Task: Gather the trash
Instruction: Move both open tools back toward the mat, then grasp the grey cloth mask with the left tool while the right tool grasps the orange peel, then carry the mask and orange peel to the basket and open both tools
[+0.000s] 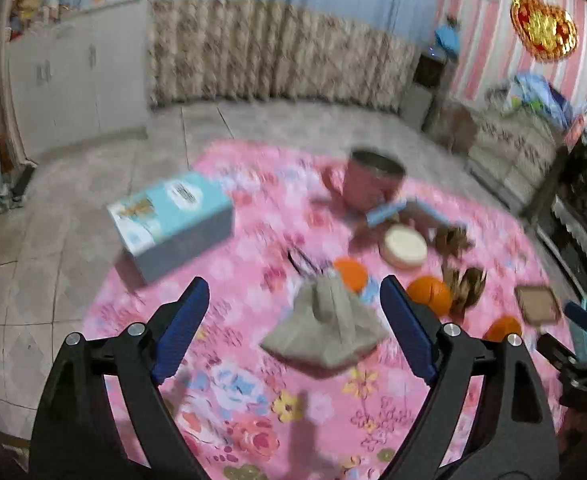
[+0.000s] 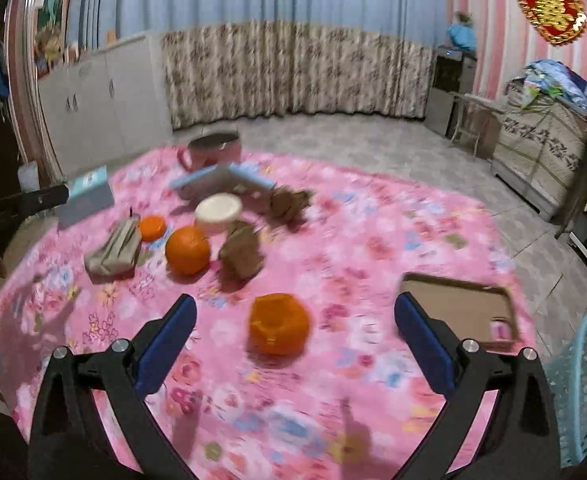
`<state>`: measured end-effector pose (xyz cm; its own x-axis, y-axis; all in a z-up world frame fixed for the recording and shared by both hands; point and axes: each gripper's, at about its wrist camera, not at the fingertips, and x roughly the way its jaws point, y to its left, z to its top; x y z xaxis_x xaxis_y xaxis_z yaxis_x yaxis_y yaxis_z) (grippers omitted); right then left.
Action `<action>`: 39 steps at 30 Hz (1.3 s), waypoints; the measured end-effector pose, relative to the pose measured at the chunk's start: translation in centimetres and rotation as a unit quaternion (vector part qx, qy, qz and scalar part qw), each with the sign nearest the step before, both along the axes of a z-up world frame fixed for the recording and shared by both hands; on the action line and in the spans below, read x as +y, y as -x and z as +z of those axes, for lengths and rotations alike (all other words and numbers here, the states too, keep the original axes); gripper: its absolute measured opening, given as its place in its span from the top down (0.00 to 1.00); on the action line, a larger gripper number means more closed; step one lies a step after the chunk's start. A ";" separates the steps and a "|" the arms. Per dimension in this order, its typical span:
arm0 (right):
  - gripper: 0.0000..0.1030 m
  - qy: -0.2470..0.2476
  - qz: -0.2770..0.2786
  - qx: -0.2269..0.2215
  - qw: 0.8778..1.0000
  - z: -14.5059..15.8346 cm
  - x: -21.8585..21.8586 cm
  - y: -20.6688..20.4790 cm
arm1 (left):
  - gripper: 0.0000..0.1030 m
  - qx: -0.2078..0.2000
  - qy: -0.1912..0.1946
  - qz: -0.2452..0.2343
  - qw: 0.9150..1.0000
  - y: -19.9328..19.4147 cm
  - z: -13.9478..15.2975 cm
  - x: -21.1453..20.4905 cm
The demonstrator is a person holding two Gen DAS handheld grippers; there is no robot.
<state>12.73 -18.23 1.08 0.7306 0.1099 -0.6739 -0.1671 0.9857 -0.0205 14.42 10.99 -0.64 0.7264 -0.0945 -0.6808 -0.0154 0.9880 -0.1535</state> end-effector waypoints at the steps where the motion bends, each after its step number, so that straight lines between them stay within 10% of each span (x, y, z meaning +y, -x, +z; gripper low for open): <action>1: 0.06 0.009 -0.002 0.013 1.000 -1.1 0.4 -0.6 | 0.14 0.010 -0.025 -0.027 0.999 -0.2 -0.7 -1.2; 5: 0.06 -0.010 -0.014 0.071 0.997 -4.5 0.8 -2.8 | 0.12 0.034 -0.104 -0.059 0.992 -0.8 -2.6 -4.2; 10: 0.08 0.003 -0.033 0.069 0.997 -5.0 1.0 -2.9 | 0.11 0.060 -0.104 -0.076 0.990 -1.1 -4.6 -5.3; 14: 0.47 0.002 -0.030 0.085 0.996 -5.5 1.0 -3.4 | 0.11 0.073 -0.129 -0.081 0.986 -1.8 -6.3 -6.2; 22: 0.61 -0.037 -0.017 0.079 0.996 -4.6 -0.1 -3.4 | 0.12 0.087 -0.101 -0.062 0.989 -3.1 -7.2 -6.0; 27: 0.61 -0.045 -0.017 0.072 0.996 -4.0 -0.7 -3.1 | 0.34 0.093 -0.098 -0.074 0.988 -3.4 -7.7 -6.3; 32: 0.61 -0.052 -0.028 0.064 0.996 -3.5 -1.8 -2.9 | 0.79 0.077 -0.052 -0.067 0.993 -2.7 -6.3 -4.9; 39: 0.61 -0.061 -0.038 0.037 0.997 -1.7 -3.3 -2.1 | 0.83 0.018 -0.029 -0.060 0.998 -0.6 -3.2 -4.4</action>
